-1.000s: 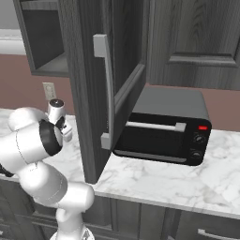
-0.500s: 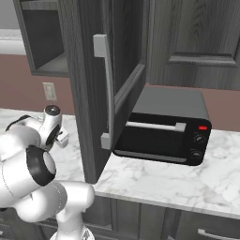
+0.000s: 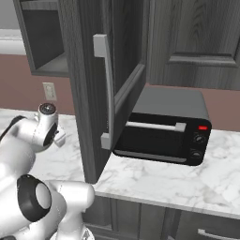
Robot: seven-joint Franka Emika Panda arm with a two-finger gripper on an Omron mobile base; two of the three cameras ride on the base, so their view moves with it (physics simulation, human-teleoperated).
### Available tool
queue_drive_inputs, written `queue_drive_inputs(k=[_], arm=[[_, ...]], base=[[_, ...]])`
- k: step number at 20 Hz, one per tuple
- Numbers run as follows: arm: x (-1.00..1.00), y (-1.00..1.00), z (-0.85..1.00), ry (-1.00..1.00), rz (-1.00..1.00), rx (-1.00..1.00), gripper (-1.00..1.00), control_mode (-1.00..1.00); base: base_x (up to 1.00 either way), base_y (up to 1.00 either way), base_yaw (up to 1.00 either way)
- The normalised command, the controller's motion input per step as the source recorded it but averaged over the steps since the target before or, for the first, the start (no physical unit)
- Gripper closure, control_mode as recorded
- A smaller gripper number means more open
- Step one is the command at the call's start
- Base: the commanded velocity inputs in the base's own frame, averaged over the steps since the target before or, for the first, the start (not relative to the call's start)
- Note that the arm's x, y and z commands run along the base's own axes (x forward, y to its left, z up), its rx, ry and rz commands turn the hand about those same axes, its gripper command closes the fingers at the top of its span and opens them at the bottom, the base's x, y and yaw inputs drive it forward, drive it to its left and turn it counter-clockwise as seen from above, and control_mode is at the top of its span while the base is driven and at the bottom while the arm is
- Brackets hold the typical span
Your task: Pick up the bowls on the counter and stack them on top of one another in the open cabinet. Place the smaller bowl on top of the larger bowl.
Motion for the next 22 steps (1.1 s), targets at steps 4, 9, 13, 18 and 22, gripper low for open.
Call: queue_drive_inputs(k=[4, 9, 13, 18, 22], arm=[[-0.11, -0.18, 0.55, 0.02, -0.09, 0.00, 1.00, -1.00], [-0.28, -0.19, 0.56, 0.01, -0.12, 0.00, 1.00, -1.00], [-0.35, -0.23, 0.59, 0.01, -0.18, 0.00, 1.00, -1.00], [-0.40, -0.26, 0.60, 0.00, -0.23, 0.00, 1.00, -1.00], [-0.41, -0.32, 0.60, 0.00, -0.26, 0.00, 1.00, -1.00]], base=[[0.00, 0.00, 0.00], [0.00, 0.00, 0.00], [0.00, 0.00, 0.00], [0.00, 0.00, 0.00], [0.00, 0.00, 0.00]])
